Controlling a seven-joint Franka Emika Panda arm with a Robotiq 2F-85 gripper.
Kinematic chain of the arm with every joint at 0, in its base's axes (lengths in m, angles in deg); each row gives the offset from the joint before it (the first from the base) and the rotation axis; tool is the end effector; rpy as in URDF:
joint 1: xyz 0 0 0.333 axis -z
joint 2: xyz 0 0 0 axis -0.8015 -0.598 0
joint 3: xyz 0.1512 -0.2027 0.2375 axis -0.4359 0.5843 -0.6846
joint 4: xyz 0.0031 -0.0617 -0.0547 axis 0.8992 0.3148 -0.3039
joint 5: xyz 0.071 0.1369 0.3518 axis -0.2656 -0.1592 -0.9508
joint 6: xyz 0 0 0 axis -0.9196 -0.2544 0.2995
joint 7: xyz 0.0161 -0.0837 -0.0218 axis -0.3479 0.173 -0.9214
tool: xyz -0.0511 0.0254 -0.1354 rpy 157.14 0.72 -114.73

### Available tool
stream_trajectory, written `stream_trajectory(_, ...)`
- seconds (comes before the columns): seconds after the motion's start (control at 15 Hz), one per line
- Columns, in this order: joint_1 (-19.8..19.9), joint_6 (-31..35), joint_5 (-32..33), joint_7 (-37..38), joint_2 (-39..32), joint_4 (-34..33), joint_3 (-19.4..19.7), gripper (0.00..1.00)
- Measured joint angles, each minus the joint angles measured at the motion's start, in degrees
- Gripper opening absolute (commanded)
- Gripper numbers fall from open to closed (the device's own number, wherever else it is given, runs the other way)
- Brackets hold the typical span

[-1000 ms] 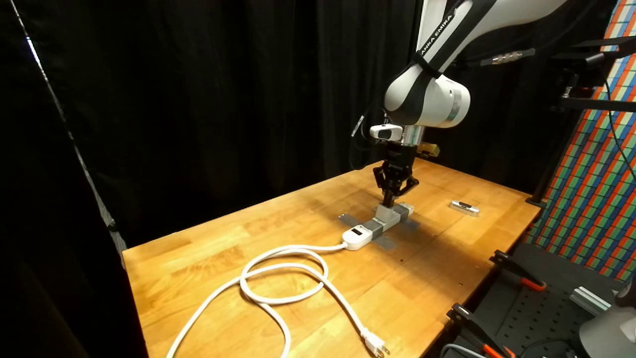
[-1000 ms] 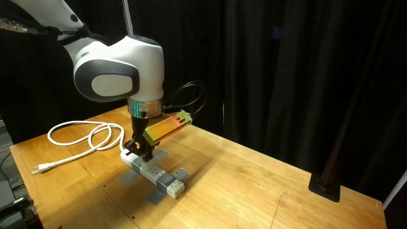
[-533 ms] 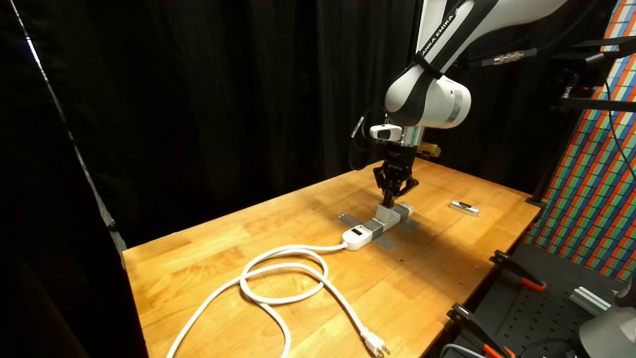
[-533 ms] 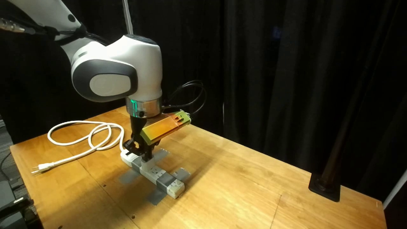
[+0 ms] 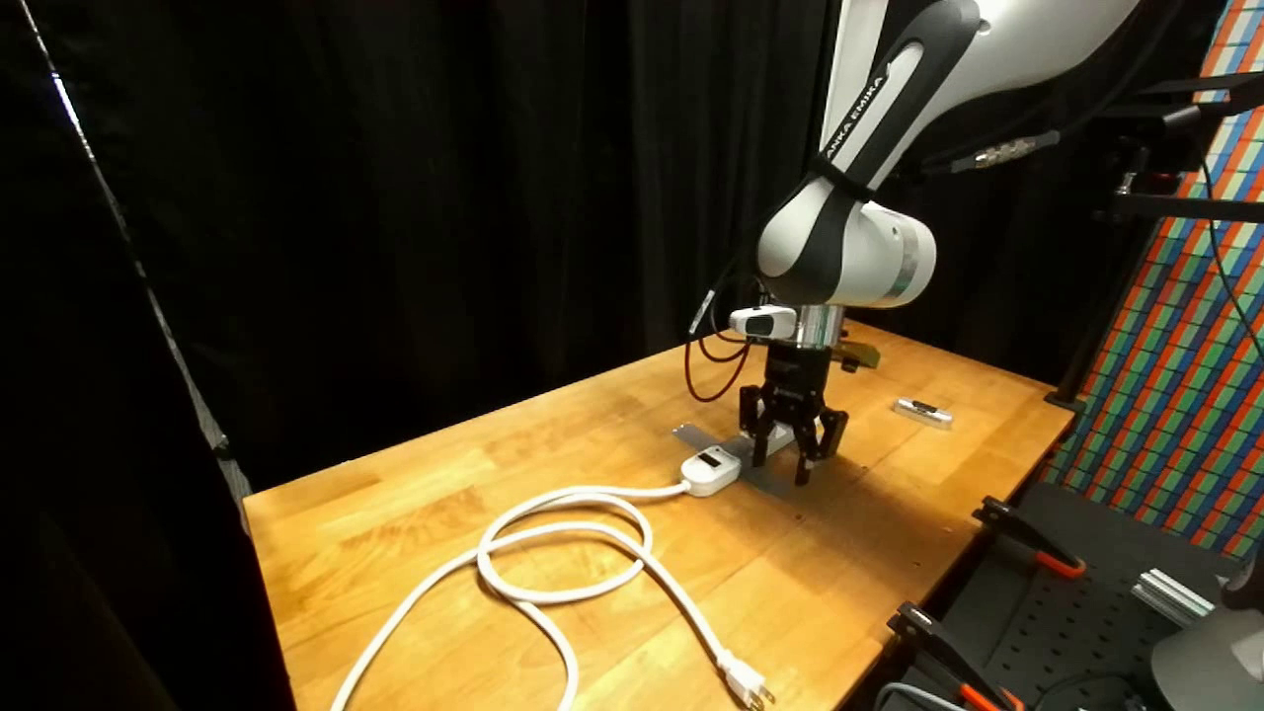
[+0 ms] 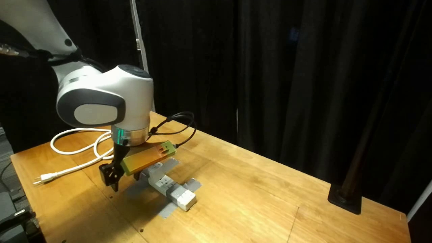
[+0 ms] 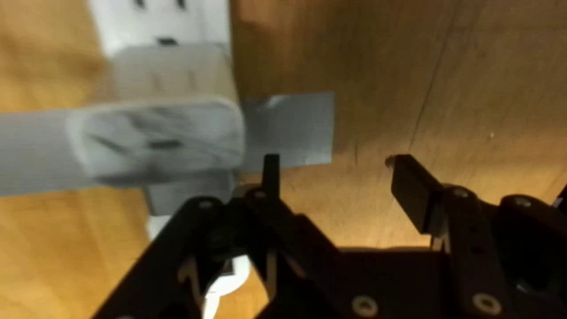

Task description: Put the charging block on the extension cord

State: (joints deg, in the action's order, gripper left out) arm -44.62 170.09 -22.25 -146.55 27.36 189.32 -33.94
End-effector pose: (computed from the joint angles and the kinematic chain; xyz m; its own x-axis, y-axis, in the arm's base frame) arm 0.4522 0.0100 0.1456 -0.0204 0.9763 0.2157 0.9870 0.0540 -0.1512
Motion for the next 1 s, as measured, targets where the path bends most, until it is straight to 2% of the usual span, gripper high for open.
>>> stream_trajectory(0.33, 0.32, 1.01, -3.88, -0.52, -0.78, 2.01, -4.91, 1.0)
stream_trajectory(0.67, 2.01, 0.27, -10.82, -4.03, 6.69, 2.47, -6.95, 1.0)
stream_trajectory(0.87, 1.85, -6.3, -18.14, -6.03, 15.72, 2.88, -5.81, 1.0)
stream_trajectory(1.0, 0.91, -13.4, -22.06, -5.93, 22.26, 2.95, -2.04, 1.0)
